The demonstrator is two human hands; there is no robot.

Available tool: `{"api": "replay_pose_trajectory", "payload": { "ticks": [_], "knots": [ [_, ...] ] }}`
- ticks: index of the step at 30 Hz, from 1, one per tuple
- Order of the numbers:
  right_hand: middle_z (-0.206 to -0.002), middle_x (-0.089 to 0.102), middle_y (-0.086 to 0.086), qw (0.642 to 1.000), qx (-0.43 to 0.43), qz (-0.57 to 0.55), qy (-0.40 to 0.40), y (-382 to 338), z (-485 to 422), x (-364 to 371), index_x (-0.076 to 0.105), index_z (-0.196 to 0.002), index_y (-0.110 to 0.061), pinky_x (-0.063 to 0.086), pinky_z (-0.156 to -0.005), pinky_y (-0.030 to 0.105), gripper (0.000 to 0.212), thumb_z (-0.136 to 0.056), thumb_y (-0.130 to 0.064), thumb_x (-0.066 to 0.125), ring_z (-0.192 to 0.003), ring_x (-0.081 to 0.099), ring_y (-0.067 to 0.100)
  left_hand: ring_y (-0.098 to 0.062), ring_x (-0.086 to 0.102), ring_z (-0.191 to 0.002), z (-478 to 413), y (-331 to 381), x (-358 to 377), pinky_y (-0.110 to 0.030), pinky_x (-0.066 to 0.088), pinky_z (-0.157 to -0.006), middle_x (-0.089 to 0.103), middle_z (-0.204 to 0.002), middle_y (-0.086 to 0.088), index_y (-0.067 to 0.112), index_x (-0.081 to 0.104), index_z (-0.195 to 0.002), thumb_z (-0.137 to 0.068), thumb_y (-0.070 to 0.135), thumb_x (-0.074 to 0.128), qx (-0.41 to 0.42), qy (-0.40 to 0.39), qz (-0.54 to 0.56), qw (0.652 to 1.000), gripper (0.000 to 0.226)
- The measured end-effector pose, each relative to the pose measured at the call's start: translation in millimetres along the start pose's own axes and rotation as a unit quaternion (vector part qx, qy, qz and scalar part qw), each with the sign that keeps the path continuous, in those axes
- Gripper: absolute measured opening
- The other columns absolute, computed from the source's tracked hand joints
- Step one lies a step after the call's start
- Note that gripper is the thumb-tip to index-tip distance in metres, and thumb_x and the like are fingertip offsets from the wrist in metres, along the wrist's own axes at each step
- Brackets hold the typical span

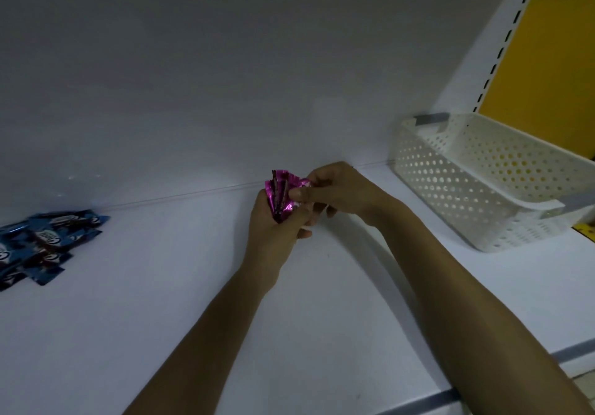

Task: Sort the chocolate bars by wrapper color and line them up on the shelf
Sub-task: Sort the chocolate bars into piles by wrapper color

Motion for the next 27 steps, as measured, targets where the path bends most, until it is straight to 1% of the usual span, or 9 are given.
{"api": "replay_pose_trajectory", "payload": {
  "ticks": [3, 6, 8, 13, 15, 17, 21, 23, 27],
  "knots": [
    [-0.068, 0.068, -0.003, 0.999, 0.014, -0.024, 0.029, 3, -1, -4, 0.061, -0.081, -0.005, 0.044, -0.049, 0.015, 0.030, -0.080, -0.033, 0.073, -0.057, 0.062, 0.003, -0.009, 0.068, -0.070, -1, -2, -3, -0.021, 0.054, -0.059, 0.069, -0.096, -0.006, 0.012, 0.055, -0.122, -0.094, 0.006, 0.055, -0.016, 0.030, 0.055, 0.998, 0.029],
    [-0.076, 0.066, -0.001, 0.999, 0.028, -0.028, -0.037, 5, 1, -5, 0.061, -0.089, -0.009, 0.046, -0.057, 0.017, 0.024, -0.080, -0.026, 0.074, -0.065, 0.062, 0.004, -0.022, 0.071, -0.086, -4, -6, -5, -0.031, 0.058, -0.070, 0.068, -0.102, -0.014, 0.012, 0.059, -0.115, -0.090, 0.004, 0.062, 0.001, 0.076, 0.053, 0.996, 0.027],
    [-0.082, 0.067, 0.002, 0.998, 0.023, -0.041, -0.042, 5, 0, -7, 0.064, -0.095, -0.006, 0.047, -0.063, 0.021, 0.021, -0.081, -0.018, 0.072, -0.072, 0.062, 0.006, -0.021, 0.072, -0.084, -5, -6, -6, -0.029, 0.058, -0.068, 0.069, -0.100, -0.010, 0.018, 0.059, -0.110, -0.091, 0.004, 0.060, 0.003, 0.078, 0.069, 0.995, 0.023],
    [-0.078, 0.067, 0.009, 0.978, 0.037, -0.178, 0.104, 10, -1, -34, 0.065, -0.094, -0.001, 0.049, -0.065, 0.024, 0.009, -0.085, -0.002, 0.063, -0.063, 0.063, 0.009, -0.007, 0.070, -0.067, -4, -4, -6, -0.020, 0.055, -0.057, 0.066, -0.093, -0.004, 0.021, 0.054, -0.104, -0.097, 0.003, 0.047, -0.018, 0.062, 0.120, 0.991, 0.020],
    [-0.071, 0.062, 0.005, 0.983, 0.034, -0.025, 0.177, 23, 0, -55, 0.068, -0.095, -0.003, 0.046, -0.060, 0.019, 0.011, -0.085, -0.004, 0.065, -0.056, 0.058, 0.005, -0.007, 0.070, -0.068, -4, -4, -5, -0.019, 0.054, -0.056, 0.065, -0.095, -0.003, 0.021, 0.054, -0.106, -0.098, 0.005, 0.046, -0.018, 0.058, 0.117, 0.991, 0.020],
    [-0.075, 0.065, 0.007, 0.970, 0.041, 0.118, 0.206, 36, 0, -70, 0.071, -0.097, -0.007, 0.042, -0.064, 0.022, 0.015, -0.083, -0.011, 0.070, -0.066, 0.058, 0.013, -0.006, 0.068, -0.064, -4, -4, -4, -0.017, 0.051, -0.051, 0.066, -0.095, -0.002, 0.019, 0.054, -0.112, -0.098, 0.007, 0.047, -0.014, 0.055, 0.093, 0.994, 0.019],
    [-0.098, 0.072, 0.005, 0.958, 0.057, 0.230, 0.161, 46, -3, -69, 0.075, -0.095, -0.019, 0.048, -0.085, 0.030, 0.012, -0.085, -0.020, 0.069, -0.089, 0.063, 0.020, -0.003, 0.061, -0.053, -2, -4, -3, -0.015, 0.041, -0.043, 0.065, -0.084, -0.002, 0.018, 0.057, -0.106, -0.096, 0.007, 0.052, 0.002, 0.045, 0.036, 0.998, 0.016],
    [-0.113, 0.068, -0.002, 0.936, 0.064, 0.313, 0.145, 46, -6, -61, 0.073, -0.100, -0.028, 0.040, -0.100, 0.036, 0.017, -0.086, -0.024, 0.066, -0.106, 0.059, 0.021, -0.003, 0.060, -0.053, -1, -3, -3, -0.014, 0.041, -0.043, 0.063, -0.081, -0.002, 0.020, 0.059, -0.102, -0.095, 0.006, 0.053, 0.001, 0.040, 0.032, 0.999, 0.016],
    [-0.116, 0.064, 0.001, 0.896, 0.024, 0.408, 0.173, 41, -9, -51, 0.071, -0.106, -0.032, 0.033, -0.095, 0.034, 0.021, -0.088, -0.026, 0.062, -0.111, 0.051, 0.027, -0.003, 0.061, -0.054, 0, -2, -2, -0.014, 0.043, -0.044, 0.063, -0.079, -0.003, 0.022, 0.060, -0.098, -0.095, 0.008, 0.054, -0.001, 0.032, 0.023, 0.999, 0.015]
  ]
}}
Point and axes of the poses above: each hand's wrist, its own z-axis away from the middle knuckle, its own x-axis out of the palm, y = z × x, the point moved 3 cm from there along -z, towards the middle knuckle
